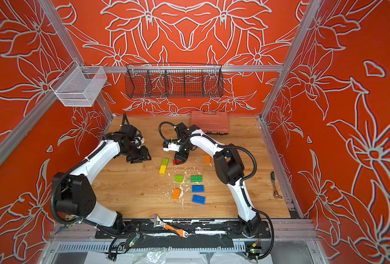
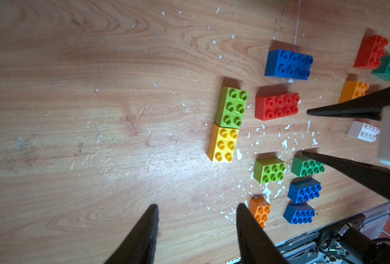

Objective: Assemble a rectangle with lego
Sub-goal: Pick up the lego brick from the center of the board.

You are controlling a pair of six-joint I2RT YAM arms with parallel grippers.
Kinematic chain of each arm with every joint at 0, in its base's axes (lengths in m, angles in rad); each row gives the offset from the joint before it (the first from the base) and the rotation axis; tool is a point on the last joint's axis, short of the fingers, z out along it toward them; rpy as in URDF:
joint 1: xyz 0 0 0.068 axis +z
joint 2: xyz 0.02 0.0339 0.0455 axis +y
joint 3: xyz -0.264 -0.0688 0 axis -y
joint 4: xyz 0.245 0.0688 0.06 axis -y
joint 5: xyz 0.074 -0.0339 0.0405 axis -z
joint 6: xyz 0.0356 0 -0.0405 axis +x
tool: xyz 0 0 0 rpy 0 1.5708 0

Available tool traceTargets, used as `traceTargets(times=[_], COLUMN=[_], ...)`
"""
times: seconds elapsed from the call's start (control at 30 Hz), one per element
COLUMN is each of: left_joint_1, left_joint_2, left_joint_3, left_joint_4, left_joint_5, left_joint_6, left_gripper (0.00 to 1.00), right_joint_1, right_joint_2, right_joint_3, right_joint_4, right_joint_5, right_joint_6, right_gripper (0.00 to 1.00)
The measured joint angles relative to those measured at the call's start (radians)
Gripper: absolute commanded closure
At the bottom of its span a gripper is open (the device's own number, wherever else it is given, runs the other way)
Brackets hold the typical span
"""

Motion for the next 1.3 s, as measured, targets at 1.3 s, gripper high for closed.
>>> traceTargets(times=[1.3], left_joint_1=[0.004], left_joint_2=[-0.010], left_joint_3=[-0.030], left_joint_4=[0.024], left_joint_5=[0.027], left_joint_6=[0.003], left_gripper=[0.46], right_joint_1=[0.046], right_joint_2=[0.157], right_joint_3=[0.117], right_joint_4=[0.048], right_joint_5=[0.172], right_joint_6=[-0.109], right_gripper=[0.44])
